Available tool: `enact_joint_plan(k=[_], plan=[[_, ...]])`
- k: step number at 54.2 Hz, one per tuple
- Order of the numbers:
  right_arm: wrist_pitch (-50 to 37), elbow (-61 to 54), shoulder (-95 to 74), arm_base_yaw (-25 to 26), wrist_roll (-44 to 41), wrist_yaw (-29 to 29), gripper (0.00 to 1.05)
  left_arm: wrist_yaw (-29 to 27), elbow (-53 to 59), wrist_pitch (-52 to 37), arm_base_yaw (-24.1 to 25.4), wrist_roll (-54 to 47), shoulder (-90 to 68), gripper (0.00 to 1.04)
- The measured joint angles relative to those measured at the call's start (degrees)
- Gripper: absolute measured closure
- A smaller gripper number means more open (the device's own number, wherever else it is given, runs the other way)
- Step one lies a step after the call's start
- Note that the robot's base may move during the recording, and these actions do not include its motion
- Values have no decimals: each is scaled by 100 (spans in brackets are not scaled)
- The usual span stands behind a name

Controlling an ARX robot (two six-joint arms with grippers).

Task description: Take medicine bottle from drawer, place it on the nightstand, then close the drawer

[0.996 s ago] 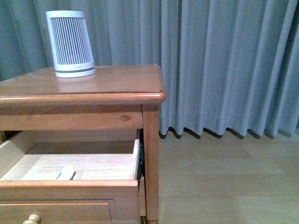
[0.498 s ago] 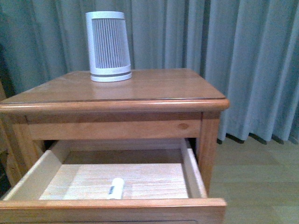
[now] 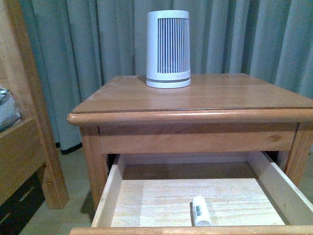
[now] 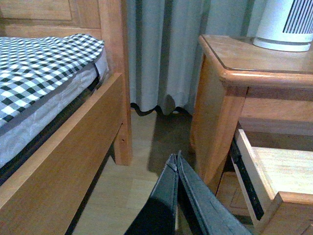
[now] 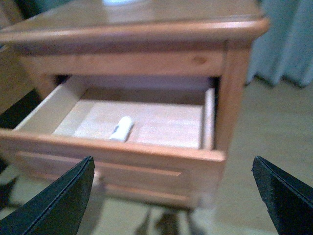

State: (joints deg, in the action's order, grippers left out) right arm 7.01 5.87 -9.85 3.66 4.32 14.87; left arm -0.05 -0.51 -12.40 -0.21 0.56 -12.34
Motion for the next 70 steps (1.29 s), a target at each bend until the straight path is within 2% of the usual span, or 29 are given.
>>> enact_joint_plan(k=[1,5,8,12,18,28,35,39,45,49,70], plan=[[-114,310,-610,-31,66,269,7,4,2,48,0,0,39,102],[-649,1259,-2033,-282,101,267,7,4,0,170,0,-2,166,102],[-986,1829,-2776,-452,98,83,7,4,0,280,0,-2,278,102],[-1421,2682,-4039,-748,133,-319,7,7,0,1088,0,-7,901,102],[-1515,3486,-5488,-1119,337,-852,7,4,0,1215,0,-2,1169,102],[-1453,4332,-7681,-1888,748,-1818,7,4,0,1224,0,-9,1198,70],[-1456,4739,-8671,-2334,1003,-2146,7,4,0,1228,0,-9,1198,51],[-1445,5095,-9337,-2632,1145,-2271,7,4,0,1231,0,-9,1198,33],[-1447,5425,-9857,-2745,1246,-2413,7,4,0,1231,0,-9,1198,14],[-1445,5556,-10078,-2754,1274,-2435,7,2,0,1231,0,-13,1198,5],[-1368,5810,-10867,-2780,1504,-2452,7,4,0,1231,0,-15,1198,7]])
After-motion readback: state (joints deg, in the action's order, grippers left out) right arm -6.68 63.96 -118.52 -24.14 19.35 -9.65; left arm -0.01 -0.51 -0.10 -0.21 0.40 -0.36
